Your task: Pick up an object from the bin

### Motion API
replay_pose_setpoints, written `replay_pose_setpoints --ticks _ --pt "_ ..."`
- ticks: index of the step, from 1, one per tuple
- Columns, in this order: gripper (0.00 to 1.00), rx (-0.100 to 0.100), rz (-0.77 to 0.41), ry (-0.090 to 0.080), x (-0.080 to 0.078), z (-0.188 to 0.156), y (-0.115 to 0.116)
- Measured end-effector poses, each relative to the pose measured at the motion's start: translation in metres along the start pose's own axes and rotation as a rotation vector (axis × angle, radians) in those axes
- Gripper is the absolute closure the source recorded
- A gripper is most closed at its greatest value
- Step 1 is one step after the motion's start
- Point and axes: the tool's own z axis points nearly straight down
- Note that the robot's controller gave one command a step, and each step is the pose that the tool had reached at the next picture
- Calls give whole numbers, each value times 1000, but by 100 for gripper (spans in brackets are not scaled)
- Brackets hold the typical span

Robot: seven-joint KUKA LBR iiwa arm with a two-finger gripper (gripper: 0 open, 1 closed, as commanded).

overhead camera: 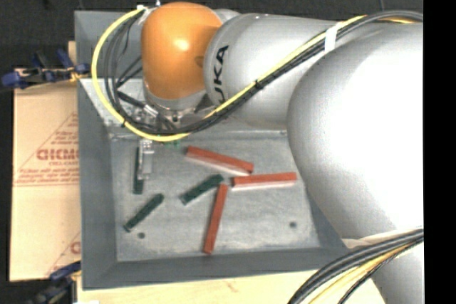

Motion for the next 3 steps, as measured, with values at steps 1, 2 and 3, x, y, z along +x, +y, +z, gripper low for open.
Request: replay_pose_setpoints --ticks 1,2,3 --pt "0 2 -711 -5 24 85 -6" --pt "0 4 -1202 -11 25 54 7" --pt "0 5 -1602 -10 14 54 15"
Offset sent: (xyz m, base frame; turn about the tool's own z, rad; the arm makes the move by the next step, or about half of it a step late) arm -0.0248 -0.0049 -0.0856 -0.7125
